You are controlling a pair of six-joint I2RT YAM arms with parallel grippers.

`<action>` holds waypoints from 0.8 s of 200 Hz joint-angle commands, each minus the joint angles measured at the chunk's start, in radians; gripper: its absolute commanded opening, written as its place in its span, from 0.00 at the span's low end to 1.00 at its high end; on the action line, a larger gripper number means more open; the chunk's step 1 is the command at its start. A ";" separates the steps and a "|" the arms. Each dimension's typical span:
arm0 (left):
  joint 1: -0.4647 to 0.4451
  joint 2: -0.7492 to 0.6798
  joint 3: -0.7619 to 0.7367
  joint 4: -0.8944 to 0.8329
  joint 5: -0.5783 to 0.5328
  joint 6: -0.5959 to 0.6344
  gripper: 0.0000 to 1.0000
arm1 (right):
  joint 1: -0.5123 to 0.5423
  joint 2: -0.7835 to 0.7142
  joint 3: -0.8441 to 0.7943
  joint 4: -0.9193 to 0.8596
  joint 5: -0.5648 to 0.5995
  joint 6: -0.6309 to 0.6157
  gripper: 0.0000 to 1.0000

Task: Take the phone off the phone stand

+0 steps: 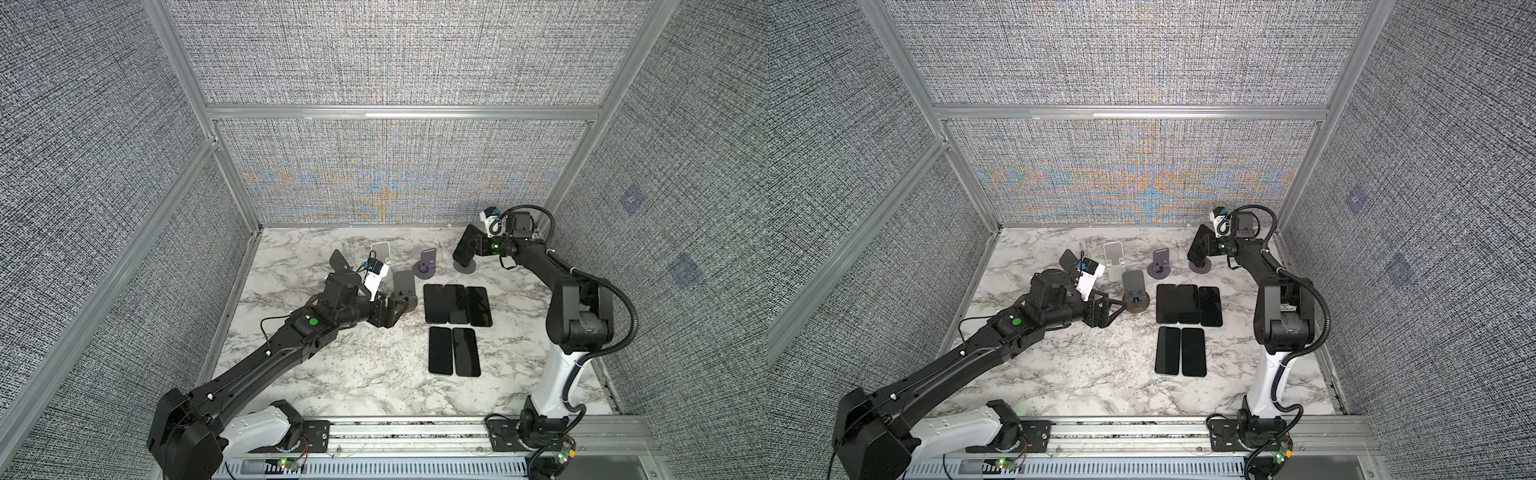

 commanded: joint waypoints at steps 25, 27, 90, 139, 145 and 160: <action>-0.007 0.027 0.002 0.066 -0.021 -0.002 0.81 | -0.043 0.018 -0.023 0.098 -0.106 0.034 0.18; -0.007 0.026 0.003 0.066 -0.021 -0.002 0.81 | -0.043 0.017 -0.025 0.099 -0.108 0.035 0.17; -0.009 0.034 0.011 0.061 -0.057 0.022 0.81 | -0.081 -0.042 -0.051 0.105 -0.169 0.032 0.01; -0.008 0.069 0.060 0.063 -0.043 0.046 0.81 | -0.086 -0.193 -0.094 0.018 -0.189 0.037 0.00; -0.008 0.076 0.075 0.062 -0.036 0.053 0.81 | -0.087 -0.222 -0.111 0.003 -0.191 0.046 0.00; -0.009 0.102 0.113 0.081 0.005 0.077 0.81 | -0.085 -0.298 -0.158 -0.048 -0.234 0.076 0.00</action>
